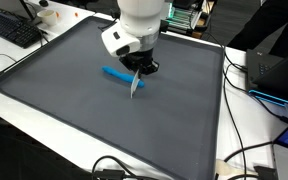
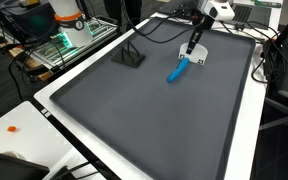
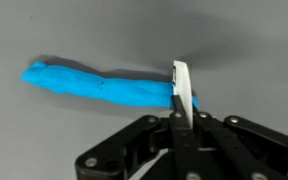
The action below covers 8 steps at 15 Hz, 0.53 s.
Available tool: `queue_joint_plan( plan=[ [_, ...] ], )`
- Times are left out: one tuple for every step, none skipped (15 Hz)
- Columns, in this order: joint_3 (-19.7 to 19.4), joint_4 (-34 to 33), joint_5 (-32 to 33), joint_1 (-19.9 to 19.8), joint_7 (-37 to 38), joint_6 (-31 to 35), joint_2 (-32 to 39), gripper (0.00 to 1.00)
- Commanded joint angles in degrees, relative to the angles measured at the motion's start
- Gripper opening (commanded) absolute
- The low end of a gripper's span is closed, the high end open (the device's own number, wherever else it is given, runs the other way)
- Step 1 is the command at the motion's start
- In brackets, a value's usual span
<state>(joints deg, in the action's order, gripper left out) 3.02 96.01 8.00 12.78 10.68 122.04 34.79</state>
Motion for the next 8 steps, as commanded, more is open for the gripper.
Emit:
queue_joint_plan(
  plan=[
    [0.13, 3.59, -1.38, -0.48, 0.83, -0.93, -1.43, 0.01],
    [0.21, 3.79, -1.62, -0.54, 0.84, -1.13, -1.65, 0.01],
    [0.32, 3.98, -1.9, -0.6, 0.79, -1.3, -1.9, 0.01],
    [0.5, 4.12, -2.31, -0.71, 0.62, -1.4, -2.08, 0.01],
    [0.61, 4.23, -2.63, -0.78, 0.45, -1.54, -2.31, 0.01],
    [0.65, 4.38, -2.85, -0.82, 0.42, -1.65, -2.54, 0.01],
    [0.72, 4.45, -3.16, -0.89, 0.47, -1.78, -2.84, 0.01],
    [0.74, 4.53, -3.44, -0.95, 0.43, -1.98, -3.07, 0.01]
  ],
)
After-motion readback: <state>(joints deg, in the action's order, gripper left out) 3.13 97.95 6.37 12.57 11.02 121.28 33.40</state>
